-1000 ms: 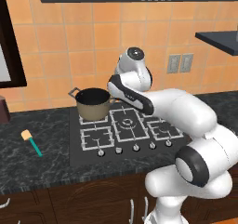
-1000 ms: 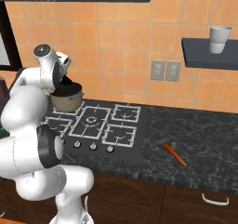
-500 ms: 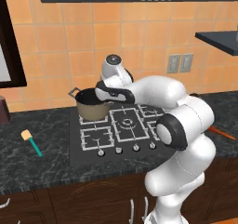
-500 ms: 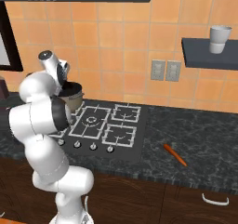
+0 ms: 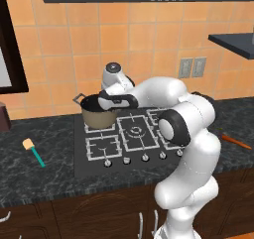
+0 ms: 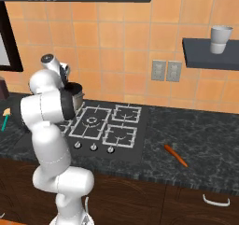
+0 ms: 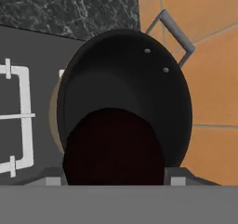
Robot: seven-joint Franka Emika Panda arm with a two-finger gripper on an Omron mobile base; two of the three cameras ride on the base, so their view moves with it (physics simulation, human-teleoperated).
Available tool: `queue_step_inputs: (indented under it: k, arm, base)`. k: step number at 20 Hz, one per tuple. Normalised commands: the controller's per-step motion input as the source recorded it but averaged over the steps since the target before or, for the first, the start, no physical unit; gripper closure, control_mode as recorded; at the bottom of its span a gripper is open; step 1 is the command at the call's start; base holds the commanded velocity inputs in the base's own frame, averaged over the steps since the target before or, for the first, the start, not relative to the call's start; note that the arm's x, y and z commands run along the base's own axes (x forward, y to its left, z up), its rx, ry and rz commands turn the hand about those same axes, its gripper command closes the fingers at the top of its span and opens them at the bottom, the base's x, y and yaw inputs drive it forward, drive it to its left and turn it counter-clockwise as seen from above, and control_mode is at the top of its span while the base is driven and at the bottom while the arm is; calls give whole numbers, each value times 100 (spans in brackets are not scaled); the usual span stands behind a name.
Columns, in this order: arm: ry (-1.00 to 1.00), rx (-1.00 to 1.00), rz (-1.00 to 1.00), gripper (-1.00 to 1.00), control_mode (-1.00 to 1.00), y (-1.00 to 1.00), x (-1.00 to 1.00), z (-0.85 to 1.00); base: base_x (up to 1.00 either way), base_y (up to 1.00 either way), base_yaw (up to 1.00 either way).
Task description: Put the avocado and carrot in the pot. Retrieve the spatula and lightly stir the vegetables in the pot.
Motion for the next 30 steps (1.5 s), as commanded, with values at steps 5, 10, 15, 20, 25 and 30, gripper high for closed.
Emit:
queue_step_inputs:
  k: [5,10,15,20,25,30]
  arm:
    - [1,0,0,-100,-100,9,34,-11]
    - [0,0,0,-100,-100,9,39,0]
    - [-1,0,0,-100,-100,2,3,9]
    - [-20,0,0,-100,-100,-20,-63,42]
    - [-20,-2,0,-100,-100,-53,-100,5]
    - [-15,-1,0,-100,-100,-65,-97,17]
  base:
    - [0,0,0]
    - [0,0,0]
    - [0,0,0]
    - [0,0,0]
    - [0,0,0]
    - [0,0,0]
